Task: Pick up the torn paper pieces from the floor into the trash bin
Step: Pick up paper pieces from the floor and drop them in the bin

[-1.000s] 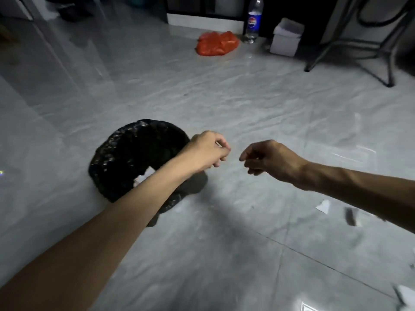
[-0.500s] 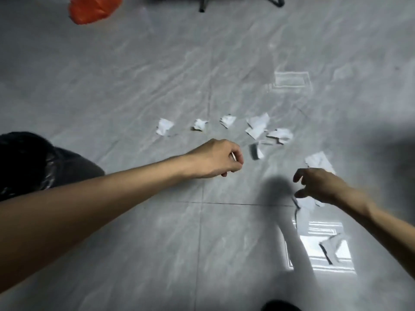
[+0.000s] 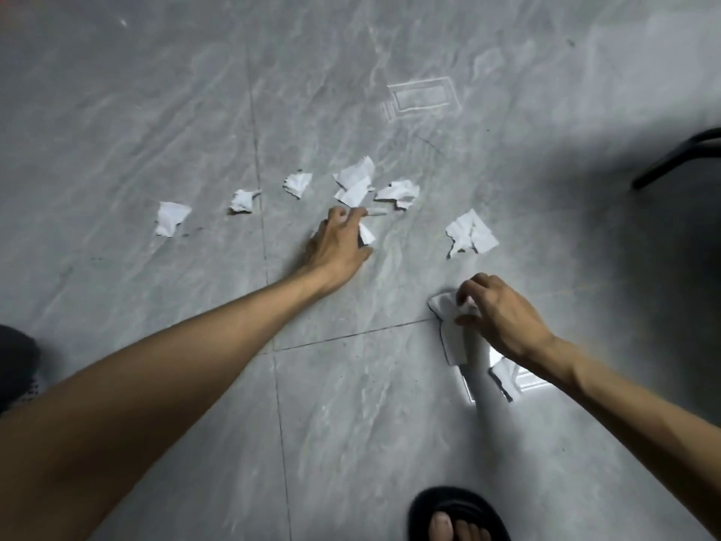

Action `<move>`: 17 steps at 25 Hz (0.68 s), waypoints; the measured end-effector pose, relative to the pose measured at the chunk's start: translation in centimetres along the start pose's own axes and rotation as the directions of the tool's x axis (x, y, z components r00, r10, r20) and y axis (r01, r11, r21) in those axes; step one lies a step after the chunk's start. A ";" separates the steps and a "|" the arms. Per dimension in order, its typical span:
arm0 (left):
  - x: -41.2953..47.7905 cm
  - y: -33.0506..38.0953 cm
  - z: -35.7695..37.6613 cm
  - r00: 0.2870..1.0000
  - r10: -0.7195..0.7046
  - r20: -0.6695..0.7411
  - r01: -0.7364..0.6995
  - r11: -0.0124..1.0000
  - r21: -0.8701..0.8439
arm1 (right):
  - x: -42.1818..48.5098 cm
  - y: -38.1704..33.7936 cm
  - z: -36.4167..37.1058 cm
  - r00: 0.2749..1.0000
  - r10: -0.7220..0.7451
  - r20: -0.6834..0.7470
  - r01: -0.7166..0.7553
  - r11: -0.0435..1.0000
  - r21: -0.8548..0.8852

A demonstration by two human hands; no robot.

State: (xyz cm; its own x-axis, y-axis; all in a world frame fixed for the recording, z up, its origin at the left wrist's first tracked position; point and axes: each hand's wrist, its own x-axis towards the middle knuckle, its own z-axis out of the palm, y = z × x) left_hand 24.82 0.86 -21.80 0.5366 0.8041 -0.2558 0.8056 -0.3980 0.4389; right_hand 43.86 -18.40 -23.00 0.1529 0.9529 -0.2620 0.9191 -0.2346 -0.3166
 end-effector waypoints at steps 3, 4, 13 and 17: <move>3.2 0.6 2.2 0.999 -0.019 0.027 0.018 0.999 0.037 | -0.3 -0.4 1.5 0.999 -0.007 0.038 0.009 0.998 -0.062; 3.8 0.6 2.8 1.000 -0.015 0.005 0.014 0.999 0.047 | -0.1 -0.8 1.9 0.999 -0.024 0.031 0.025 0.998 -0.050; 0.5 1.1 3.3 0.984 0.030 -0.176 -0.091 0.933 -0.349 | -7.6 1.4 3.4 0.920 0.391 -0.028 -0.392 0.920 -0.004; -1.7 1.0 2.2 0.996 -0.010 -0.085 -0.022 0.931 -0.364 | -8.2 0.2 4.4 0.965 0.263 0.018 -0.263 0.957 0.125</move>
State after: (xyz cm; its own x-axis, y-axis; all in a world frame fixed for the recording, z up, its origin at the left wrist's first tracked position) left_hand 25.23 -1.90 -22.86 0.5055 0.8426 -0.1859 0.6471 -0.2277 0.7276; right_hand 41.22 -27.13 -24.93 0.3832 0.8540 -0.3520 0.7936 -0.4994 -0.3476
